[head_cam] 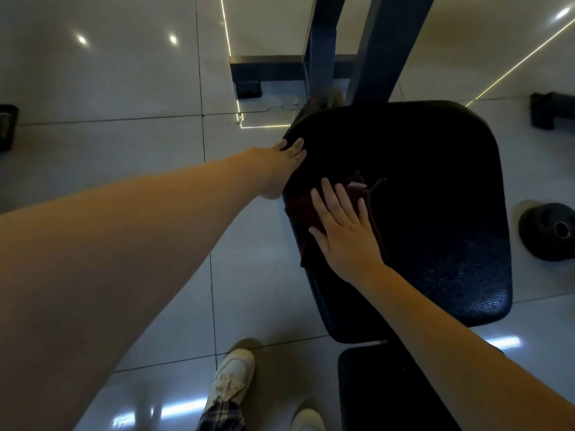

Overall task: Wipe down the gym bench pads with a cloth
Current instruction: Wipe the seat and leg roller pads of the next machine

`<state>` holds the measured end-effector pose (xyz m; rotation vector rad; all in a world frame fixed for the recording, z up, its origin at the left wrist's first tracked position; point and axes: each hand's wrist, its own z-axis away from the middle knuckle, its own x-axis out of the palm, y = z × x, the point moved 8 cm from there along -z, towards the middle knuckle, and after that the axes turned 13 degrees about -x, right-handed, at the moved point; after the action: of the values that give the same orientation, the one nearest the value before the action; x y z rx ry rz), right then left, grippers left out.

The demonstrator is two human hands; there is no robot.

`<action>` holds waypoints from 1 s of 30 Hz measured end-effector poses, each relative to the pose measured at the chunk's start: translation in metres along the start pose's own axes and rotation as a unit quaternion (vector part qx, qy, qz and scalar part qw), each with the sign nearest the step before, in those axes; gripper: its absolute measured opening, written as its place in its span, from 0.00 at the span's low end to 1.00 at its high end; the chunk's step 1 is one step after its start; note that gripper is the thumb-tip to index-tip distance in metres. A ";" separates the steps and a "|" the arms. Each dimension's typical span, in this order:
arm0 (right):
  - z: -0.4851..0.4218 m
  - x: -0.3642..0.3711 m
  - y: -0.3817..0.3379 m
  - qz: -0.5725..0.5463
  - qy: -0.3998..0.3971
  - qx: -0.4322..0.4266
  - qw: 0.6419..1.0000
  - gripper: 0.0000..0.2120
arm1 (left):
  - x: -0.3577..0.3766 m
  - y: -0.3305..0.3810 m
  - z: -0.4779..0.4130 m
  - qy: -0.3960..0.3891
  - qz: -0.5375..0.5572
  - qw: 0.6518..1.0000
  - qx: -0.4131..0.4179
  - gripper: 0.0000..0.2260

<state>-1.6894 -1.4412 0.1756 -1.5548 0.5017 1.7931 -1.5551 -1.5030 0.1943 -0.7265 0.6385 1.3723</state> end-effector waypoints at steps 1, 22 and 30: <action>0.003 0.001 0.002 -0.017 -0.005 -0.008 1.000 0.31 | 0.001 -0.001 0.001 -0.002 -0.002 1.000 0.000 0.41; 0.043 -0.046 0.005 -0.333 0.047 0.083 0.938 0.02 | 0.001 0.063 0.065 0.235 -0.114 0.950 0.170 0.17; 0.047 -0.152 0.081 -0.422 0.172 0.120 0.882 0.09 | -0.061 0.032 0.068 0.162 0.270 0.940 0.133 0.05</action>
<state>-1.7755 -1.5019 0.3195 -1.5694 0.1390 0.7681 -1.5943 -1.4871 0.2812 -0.5809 1.3344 1.6308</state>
